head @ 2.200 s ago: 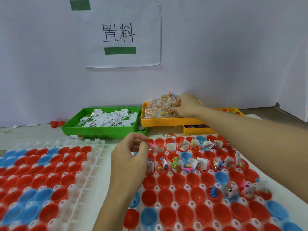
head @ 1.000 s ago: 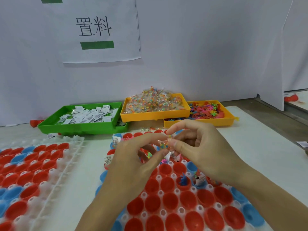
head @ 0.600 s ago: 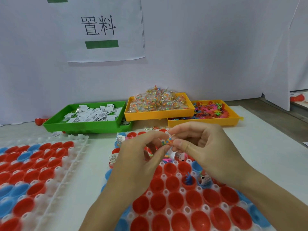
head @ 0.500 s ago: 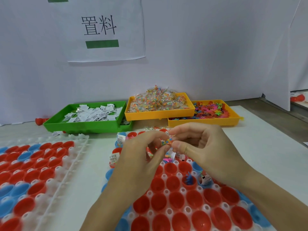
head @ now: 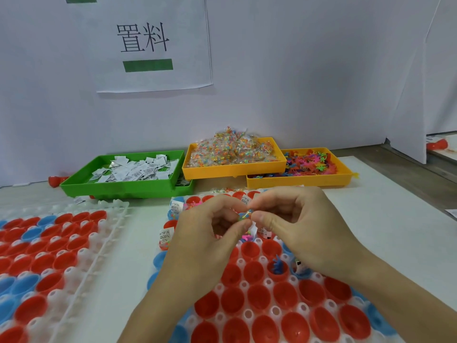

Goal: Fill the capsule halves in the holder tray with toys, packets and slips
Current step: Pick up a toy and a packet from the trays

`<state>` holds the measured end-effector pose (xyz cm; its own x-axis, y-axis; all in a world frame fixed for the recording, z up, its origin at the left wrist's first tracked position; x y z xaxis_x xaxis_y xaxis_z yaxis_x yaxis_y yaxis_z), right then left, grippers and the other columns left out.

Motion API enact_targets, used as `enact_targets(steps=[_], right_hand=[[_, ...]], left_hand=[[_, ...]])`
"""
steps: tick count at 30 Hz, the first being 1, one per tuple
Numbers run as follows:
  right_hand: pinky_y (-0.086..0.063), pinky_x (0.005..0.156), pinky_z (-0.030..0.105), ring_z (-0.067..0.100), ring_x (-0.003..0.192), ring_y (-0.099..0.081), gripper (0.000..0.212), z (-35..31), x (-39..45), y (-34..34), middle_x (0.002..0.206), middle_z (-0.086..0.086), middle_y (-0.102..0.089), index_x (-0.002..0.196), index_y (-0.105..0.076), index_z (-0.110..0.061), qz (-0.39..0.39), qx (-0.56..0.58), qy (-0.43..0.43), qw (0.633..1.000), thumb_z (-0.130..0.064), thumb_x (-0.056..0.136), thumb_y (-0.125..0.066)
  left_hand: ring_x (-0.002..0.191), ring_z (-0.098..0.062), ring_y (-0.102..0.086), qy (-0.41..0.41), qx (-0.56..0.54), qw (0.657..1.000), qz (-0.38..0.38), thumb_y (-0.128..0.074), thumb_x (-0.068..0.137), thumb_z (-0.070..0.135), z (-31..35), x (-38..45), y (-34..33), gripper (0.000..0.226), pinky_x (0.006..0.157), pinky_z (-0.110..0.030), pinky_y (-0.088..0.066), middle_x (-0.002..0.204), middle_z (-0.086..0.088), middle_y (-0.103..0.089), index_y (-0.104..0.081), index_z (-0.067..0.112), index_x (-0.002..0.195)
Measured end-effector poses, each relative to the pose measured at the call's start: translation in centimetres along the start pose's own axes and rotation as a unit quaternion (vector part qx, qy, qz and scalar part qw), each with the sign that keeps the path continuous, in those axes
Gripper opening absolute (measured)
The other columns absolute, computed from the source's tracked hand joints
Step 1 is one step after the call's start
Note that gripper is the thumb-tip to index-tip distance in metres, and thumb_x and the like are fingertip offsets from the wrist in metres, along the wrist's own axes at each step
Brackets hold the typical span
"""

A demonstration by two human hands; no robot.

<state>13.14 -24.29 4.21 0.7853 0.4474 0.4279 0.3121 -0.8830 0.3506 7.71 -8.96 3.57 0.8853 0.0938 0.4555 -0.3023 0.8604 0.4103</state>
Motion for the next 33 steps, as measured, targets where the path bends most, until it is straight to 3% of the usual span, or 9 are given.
enact_targets(steps=[7, 11, 16, 19, 23, 33], right_hand=[[-0.056, 0.071, 0.016, 0.006, 0.075, -0.073, 0.021, -0.1, 0.2, 0.6, 0.079, -0.008, -0.076, 0.082, -0.079, -0.019, -0.006, 0.004, -0.004, 1.0, 0.001, 0.084, -0.074], [-0.055, 0.069, 0.015, 0.004, 0.071, -0.072, 0.027, -0.6, 0.6, 1.9, 0.075, -0.01, -0.076, 0.075, -0.079, -0.02, -0.044, -0.061, 0.001, 0.997, 0.007, 0.08, -0.075], [-0.053, 0.067, 0.013, 0.0, 0.073, -0.069, 0.031, -0.7, 0.4, 2.7, 0.076, -0.018, -0.074, 0.075, -0.08, -0.026, -0.161, -0.181, -0.008, 0.97, 0.004, 0.081, -0.074], [-0.053, 0.071, 0.016, 0.002, 0.08, -0.068, 0.03, -0.6, 0.3, 2.4, 0.078, -0.02, -0.072, 0.073, -0.079, -0.03, -0.196, -0.211, -0.008, 0.958, -0.001, 0.082, -0.074], [-0.048, 0.072, 0.011, -0.002, 0.084, -0.065, 0.032, -0.5, 0.0, 1.9, 0.078, -0.023, -0.07, 0.073, -0.078, -0.031, -0.224, -0.225, -0.011, 0.948, 0.0, 0.082, -0.072], [-0.047, 0.075, 0.01, -0.004, 0.086, -0.063, 0.026, -0.2, -0.4, 1.1, 0.079, -0.024, -0.066, 0.078, -0.079, -0.027, -0.263, -0.232, -0.012, 0.937, -0.003, 0.084, -0.07]], left_hand=[[0.069, -0.007, -0.07, 0.008, 0.001, 1.0, -0.01, -0.083, 0.073, 0.023, 0.1, 0.0, 0.1, 0.017, 0.066, -0.023, -0.056, 0.07, 0.011, -0.073, -0.073, 0.028, 0.085], [0.073, -0.003, -0.069, 0.003, 0.0, 1.0, 0.013, -0.076, 0.071, 0.039, 0.1, 0.3, 0.8, 0.016, 0.067, -0.02, -0.053, 0.077, 0.015, -0.074, -0.075, 0.028, 0.082], [0.071, -0.01, -0.067, 0.01, -0.007, 0.997, 0.071, -0.074, 0.083, 0.024, -0.4, 0.6, 2.7, 0.002, 0.064, -0.029, -0.054, 0.076, 0.006, -0.072, -0.074, 0.024, 0.085], [0.072, -0.013, -0.067, 0.013, 0.004, 0.997, 0.078, -0.071, 0.086, 0.018, -0.4, 0.6, 3.1, 0.006, 0.064, -0.027, -0.053, 0.076, 0.004, -0.071, -0.074, 0.023, 0.085], [0.07, -0.01, -0.064, 0.015, 0.012, 0.997, 0.081, -0.07, 0.087, 0.016, -0.5, 0.6, 3.3, 0.007, 0.059, -0.017, -0.049, 0.075, 0.006, -0.07, -0.073, 0.022, 0.086], [0.073, -0.008, -0.064, 0.019, 0.02, 0.996, 0.083, -0.067, 0.088, 0.016, -0.7, 0.6, 3.3, 0.01, 0.059, -0.013, -0.048, 0.078, 0.008, -0.07, -0.073, 0.024, 0.086]])
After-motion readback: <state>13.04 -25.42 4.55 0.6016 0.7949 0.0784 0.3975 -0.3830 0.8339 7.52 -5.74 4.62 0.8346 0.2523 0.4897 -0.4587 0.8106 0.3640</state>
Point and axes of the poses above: each hand's wrist, its own x-axis towards the middle knuckle, its own y-axis out of the back of the hand, z = x × y, the point moved 4 cm from there along x, towards the middle knuckle
